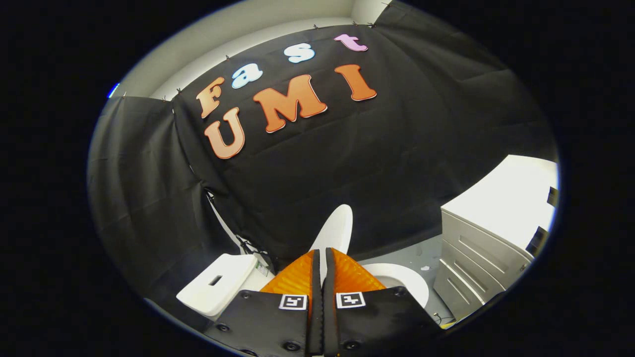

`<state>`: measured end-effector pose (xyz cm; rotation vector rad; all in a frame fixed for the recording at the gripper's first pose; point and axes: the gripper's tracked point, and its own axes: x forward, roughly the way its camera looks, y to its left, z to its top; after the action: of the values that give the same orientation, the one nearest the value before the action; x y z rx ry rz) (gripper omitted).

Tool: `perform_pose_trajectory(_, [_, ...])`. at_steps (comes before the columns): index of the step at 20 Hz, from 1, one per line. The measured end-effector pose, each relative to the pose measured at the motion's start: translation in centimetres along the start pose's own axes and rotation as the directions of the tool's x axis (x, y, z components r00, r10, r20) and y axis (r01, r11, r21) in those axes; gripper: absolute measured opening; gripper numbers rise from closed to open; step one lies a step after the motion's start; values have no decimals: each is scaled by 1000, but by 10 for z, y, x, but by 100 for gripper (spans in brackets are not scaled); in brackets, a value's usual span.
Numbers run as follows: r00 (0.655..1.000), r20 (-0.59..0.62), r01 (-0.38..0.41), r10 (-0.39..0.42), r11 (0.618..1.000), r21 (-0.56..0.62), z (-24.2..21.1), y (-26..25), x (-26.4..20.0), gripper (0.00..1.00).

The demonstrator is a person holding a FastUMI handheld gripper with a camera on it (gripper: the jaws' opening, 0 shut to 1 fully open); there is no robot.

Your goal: Open the toilet lid.

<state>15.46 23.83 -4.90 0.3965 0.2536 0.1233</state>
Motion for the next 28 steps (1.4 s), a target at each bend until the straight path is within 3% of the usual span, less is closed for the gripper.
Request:
perform_pose_trajectory(6, [999,-27,-26,24,998,-51,7,42,6,8])
perform_pose_trajectory(28, [962,-120,-257,246,962,-89,2,218,17,8])
